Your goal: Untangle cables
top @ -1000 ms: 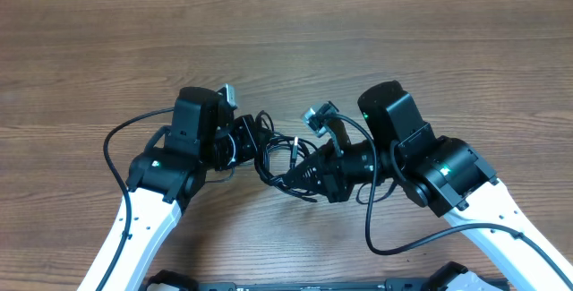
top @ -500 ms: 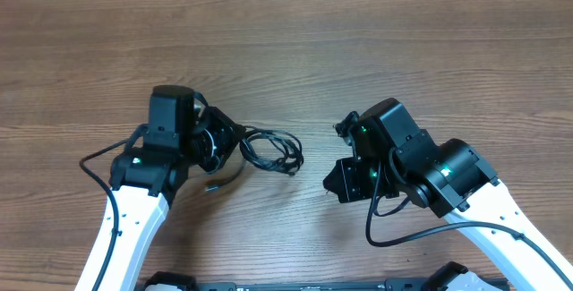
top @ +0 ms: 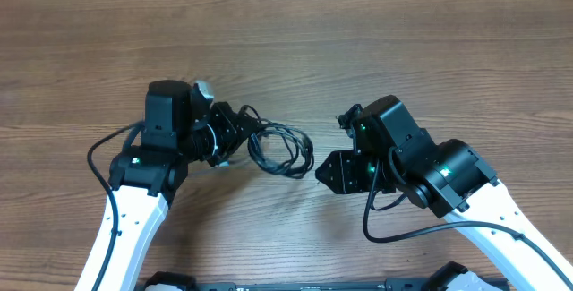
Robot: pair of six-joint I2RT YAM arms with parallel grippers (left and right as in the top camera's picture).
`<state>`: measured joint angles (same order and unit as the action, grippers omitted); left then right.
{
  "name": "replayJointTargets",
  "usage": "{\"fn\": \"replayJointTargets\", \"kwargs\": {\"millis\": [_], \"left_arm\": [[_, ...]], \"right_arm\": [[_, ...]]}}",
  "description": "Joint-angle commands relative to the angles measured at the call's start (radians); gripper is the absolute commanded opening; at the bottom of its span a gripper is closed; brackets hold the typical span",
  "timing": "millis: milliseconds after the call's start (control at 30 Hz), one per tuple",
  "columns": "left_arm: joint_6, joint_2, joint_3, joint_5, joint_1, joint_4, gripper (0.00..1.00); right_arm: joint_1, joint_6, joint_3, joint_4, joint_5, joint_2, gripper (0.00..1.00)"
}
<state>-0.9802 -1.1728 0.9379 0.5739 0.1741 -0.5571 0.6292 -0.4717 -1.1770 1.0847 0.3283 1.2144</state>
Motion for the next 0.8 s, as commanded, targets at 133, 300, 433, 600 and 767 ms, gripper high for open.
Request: {"fn": "replayJointTargets", "kwargs": {"millis": [133,300,433,600,767], "left_arm": [[0.244,0.003,0.022,0.090,-0.004,-0.013,0.04],[0.213,0.003,0.022,0.089,-0.004,-0.014,0.04],[0.213,0.003,0.022,0.089,-0.004,-0.014,0.04],[0.214,0.003,0.022,0.089,-0.004,-0.015,0.04],[0.217,0.003,0.022,0.089,-0.004,-0.015,0.04]], "right_arm": [[0.004,-0.004,-0.002,-0.006,-0.013,-0.023,0.46],[0.004,-0.004,-0.002,-0.006,-0.015,-0.023,0.50],[0.004,-0.004,-0.002,-0.006,-0.029,-0.010,0.55],[0.004,-0.005,-0.002,-0.006,-0.028,0.029,0.59],[0.004,-0.019,-0.002,-0.014,0.011,0.064,0.61]]}}
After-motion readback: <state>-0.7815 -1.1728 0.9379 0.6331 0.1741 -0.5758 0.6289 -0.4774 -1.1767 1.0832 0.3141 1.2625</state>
